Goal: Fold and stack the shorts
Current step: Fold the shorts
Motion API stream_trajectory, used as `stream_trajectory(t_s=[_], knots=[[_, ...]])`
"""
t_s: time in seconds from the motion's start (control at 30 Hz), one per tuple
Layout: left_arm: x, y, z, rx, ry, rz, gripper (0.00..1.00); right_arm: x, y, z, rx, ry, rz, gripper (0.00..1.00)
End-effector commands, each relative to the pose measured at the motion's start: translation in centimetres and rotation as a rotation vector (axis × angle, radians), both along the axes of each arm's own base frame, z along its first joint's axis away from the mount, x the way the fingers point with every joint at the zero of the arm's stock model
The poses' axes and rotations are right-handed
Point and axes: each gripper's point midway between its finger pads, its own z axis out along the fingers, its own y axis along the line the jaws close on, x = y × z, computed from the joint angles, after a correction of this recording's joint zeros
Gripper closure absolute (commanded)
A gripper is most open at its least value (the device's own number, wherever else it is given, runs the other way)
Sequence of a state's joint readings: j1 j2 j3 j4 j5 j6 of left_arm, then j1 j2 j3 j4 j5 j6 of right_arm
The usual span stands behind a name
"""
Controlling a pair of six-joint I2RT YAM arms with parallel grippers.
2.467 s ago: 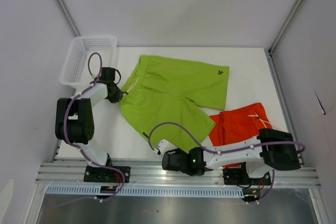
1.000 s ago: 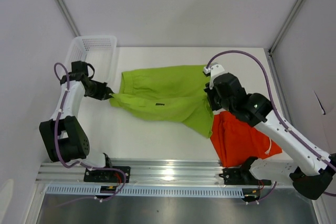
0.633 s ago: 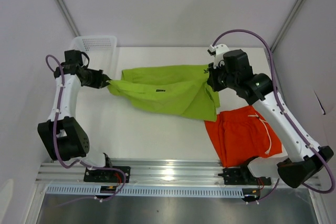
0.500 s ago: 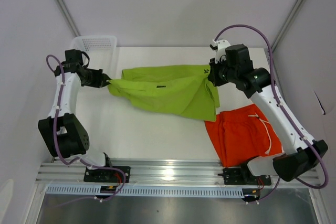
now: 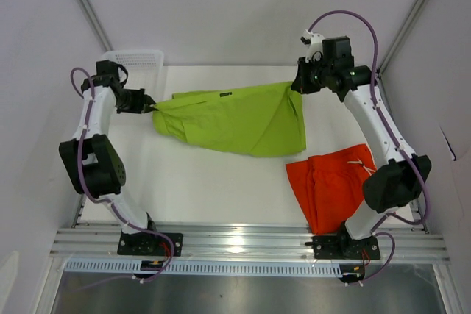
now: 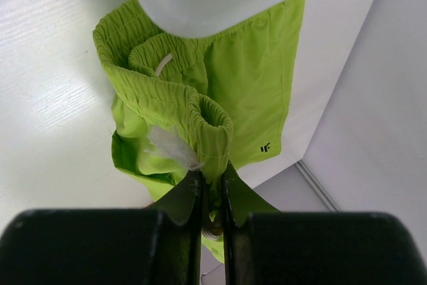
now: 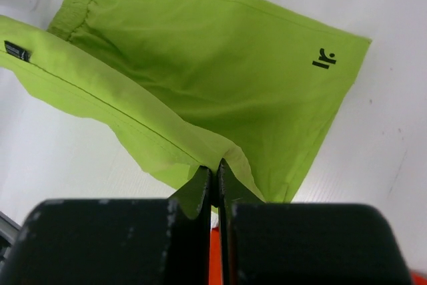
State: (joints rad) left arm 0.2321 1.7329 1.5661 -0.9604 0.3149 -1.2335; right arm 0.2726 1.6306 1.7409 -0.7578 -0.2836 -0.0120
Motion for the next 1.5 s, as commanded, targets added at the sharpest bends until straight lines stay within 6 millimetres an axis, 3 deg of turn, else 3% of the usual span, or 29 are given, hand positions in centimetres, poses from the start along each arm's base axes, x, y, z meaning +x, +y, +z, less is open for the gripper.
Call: stream_trajectory(t_s=[0.0,0.2,0.3,0.53,0.63,0.67,0.7,0.73,0.77,0.83,1.1,1.23,1.37,1.47], knots=[[1.7,0.7,-0.3,-0.015,0.01,0.036,1.0,2.9,0.2,1.5,0.043,-0.058,0.017,1.0],[3.9,0.6,-0.9,-0.002,0.001,0.039,1.0,6.3,-0.8,-1.2,0.053,-0.004,-0.008,1.0],[4.9,-0.7,-0.9,-0.021,-0.024,0.005,1.0,7.5,-1.4,-2.3,0.056,0.018,-0.02,1.0],[3.7,-2.4,0.2,0.024,-0.064,-0.041,1.0,6.5,-2.1,-1.9,0.097,0.0,-0.01,1.0],[2.4,-2.4,0.4,0.025,-0.075,-0.035,1.0,4.4,-1.6,-1.3,0.119,0.003,0.026,1.0],[1.8,-2.3,0.0,0.036,-0.061,-0.035,1.0,3.3,-1.5,0.1,0.13,-0.027,0.039,1.0],[1.3,-2.4,0.3,0.044,-0.068,-0.038,1.0,2.4,-1.5,-0.8,0.129,-0.006,0.042,1.0],[0.9,-2.4,0.4,0.049,-0.067,-0.042,1.0,1.8,-1.4,-0.4,0.138,-0.02,0.042,1.0],[0.1,-2.5,-0.5,0.046,-0.041,-0.045,1.0,0.5,-1.4,1.1,0.155,-0.049,0.04,1.0],[-0.6,-2.7,0.0,0.045,-0.058,-0.055,1.0,-1.4,-1.4,0.7,0.169,-0.033,0.048,1.0],[-5.7,-3.7,-0.4,0.035,-0.04,-0.082,1.0,-10.2,-2.4,5.2,0.186,-0.125,0.043,1.0],[-8.6,-4.0,1.2,0.045,-0.082,-0.076,1.0,-13.8,-2.3,6.8,0.224,-0.163,0.055,1.0],[-10.8,-3.9,2.7,0.059,-0.129,-0.067,1.0,-16.8,-1.8,7.2,0.234,-0.176,0.08,1.0],[-12.7,-3.7,2.5,0.064,-0.139,-0.053,1.0,-18.4,-1.9,7.5,0.231,-0.191,0.081,1.0]])
